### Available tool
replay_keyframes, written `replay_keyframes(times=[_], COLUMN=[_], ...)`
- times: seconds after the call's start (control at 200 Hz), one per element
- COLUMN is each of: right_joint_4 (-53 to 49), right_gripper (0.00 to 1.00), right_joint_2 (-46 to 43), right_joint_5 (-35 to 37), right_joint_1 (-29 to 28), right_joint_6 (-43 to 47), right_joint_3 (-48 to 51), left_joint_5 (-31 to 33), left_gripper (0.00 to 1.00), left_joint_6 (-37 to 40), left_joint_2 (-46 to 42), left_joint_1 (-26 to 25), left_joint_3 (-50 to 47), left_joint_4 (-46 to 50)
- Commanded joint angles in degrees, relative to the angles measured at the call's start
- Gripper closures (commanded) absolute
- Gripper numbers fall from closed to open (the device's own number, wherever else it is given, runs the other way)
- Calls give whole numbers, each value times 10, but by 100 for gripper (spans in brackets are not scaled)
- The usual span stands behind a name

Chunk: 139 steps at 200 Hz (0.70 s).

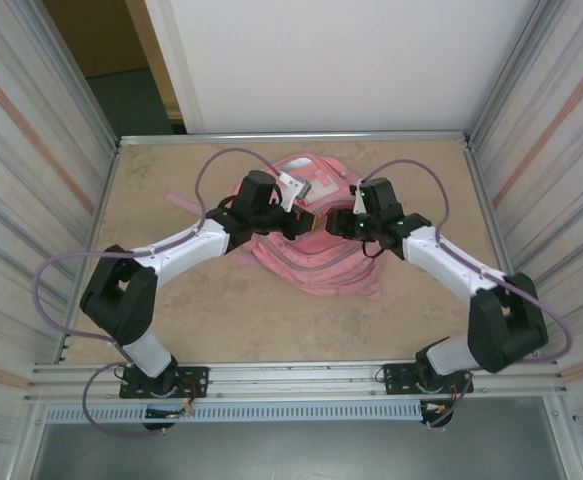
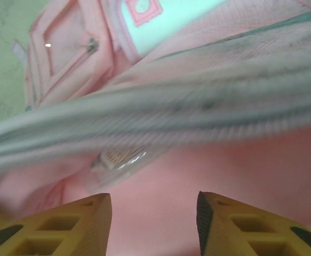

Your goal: Pack books, pencil case, and school supplies into a backpack

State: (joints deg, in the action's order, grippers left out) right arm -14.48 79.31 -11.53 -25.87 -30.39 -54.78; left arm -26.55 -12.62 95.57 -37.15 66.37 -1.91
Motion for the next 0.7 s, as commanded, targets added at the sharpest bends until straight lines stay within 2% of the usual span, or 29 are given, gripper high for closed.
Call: replay_keyframes(times=[0.0, 0.085, 0.165, 0.316, 0.376, 0.461, 0.506, 0.566, 0.611, 0.656, 0.692], right_joint_4=[-64, -79, -90, -106, -122, -159, -165, -159, -155, -151, -148], right_gripper=[52, 51, 50, 47, 42, 38, 37, 38, 38, 39, 39], right_joint_2=[-55, -93, -118, -129, -120, -102, -93, -78, -65, -50, -40], right_joint_5=[20, 42, 64, 84, 82, 91, 89, 77, 68, 61, 58], right_joint_1=[-1, -1, 0, 2, 2, 2, 3, 4, 5, 6, 6], right_joint_6=[40, 46, 45, 40, 43, 42, 40, 38, 31, 23, 16], right_joint_3=[13, 26, 27, 19, 13, 7, 9, 11, 7, 1, -4], left_joint_5=[12, 11, 26, 130, 176, 221, 220, 213, 170, 78, 53], left_gripper=[82, 67, 60, 55, 52, 39, 30, 2, 1, 1, 1], left_joint_6=[3, 30, 33, 45, 49, 40, 17, -63, -114, -114, -124], left_joint_2=[18, 24, 15, -45, -78, -117, -126, -114, -86, -54, -33], left_joint_1=[-10, -25, -32, -35, -35, -23, -7, 24, 53, 87, 96], left_joint_3=[25, 34, 42, 10, -20, -60, -78, -88, -83, -60, -47], left_joint_4=[-17, 3, 50, 129, 137, 135, 125, 125, 130, 141, 145])
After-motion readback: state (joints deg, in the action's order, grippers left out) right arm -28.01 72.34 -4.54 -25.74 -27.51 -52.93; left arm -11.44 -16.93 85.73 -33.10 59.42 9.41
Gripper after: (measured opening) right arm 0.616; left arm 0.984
